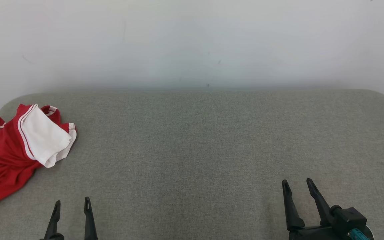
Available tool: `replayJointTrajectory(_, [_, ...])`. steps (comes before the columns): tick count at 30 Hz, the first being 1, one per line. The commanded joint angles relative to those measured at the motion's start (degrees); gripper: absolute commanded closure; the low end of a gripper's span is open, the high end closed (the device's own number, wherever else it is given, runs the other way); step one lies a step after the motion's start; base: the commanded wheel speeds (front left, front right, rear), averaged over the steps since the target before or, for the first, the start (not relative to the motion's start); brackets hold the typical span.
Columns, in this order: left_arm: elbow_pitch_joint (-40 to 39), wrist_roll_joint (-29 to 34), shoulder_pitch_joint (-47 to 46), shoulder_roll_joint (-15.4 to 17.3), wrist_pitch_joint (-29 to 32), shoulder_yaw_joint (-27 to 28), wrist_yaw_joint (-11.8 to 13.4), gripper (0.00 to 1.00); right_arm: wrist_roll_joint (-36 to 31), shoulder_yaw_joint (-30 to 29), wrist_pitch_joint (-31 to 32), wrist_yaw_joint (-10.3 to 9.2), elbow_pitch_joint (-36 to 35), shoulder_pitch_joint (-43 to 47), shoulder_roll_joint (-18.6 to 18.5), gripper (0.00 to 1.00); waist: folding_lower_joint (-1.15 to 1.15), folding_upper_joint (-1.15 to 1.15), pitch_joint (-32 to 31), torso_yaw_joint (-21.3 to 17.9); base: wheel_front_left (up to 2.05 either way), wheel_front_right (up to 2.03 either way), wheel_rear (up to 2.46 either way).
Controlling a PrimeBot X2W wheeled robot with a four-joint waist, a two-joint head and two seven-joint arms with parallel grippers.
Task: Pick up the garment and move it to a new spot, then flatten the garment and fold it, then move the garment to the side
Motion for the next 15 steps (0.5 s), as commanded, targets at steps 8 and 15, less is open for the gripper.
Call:
replayJointTrajectory(8, [-0.10, 3.80, 0.55, 0.26, -1.19, 0.35, -0.78, 0.00, -3.68, -1.16, -1.17, -0.12, 0.19, 0.61, -0.22, 0.00, 0.00, 0.00, -0.25, 0.00, 0.00, 0.00, 0.00])
replayJointTrajectory(15, [0.09, 2.71, 1.33, 0.56, -1.14, 0.99, -3.07, 0.00, -2.52, -1.81, -1.12, -0.12, 0.37, 1.13, -0.22, 0.00, 0.00, 0.00, -0.65, 0.04, 0.00, 0.00, 0.00])
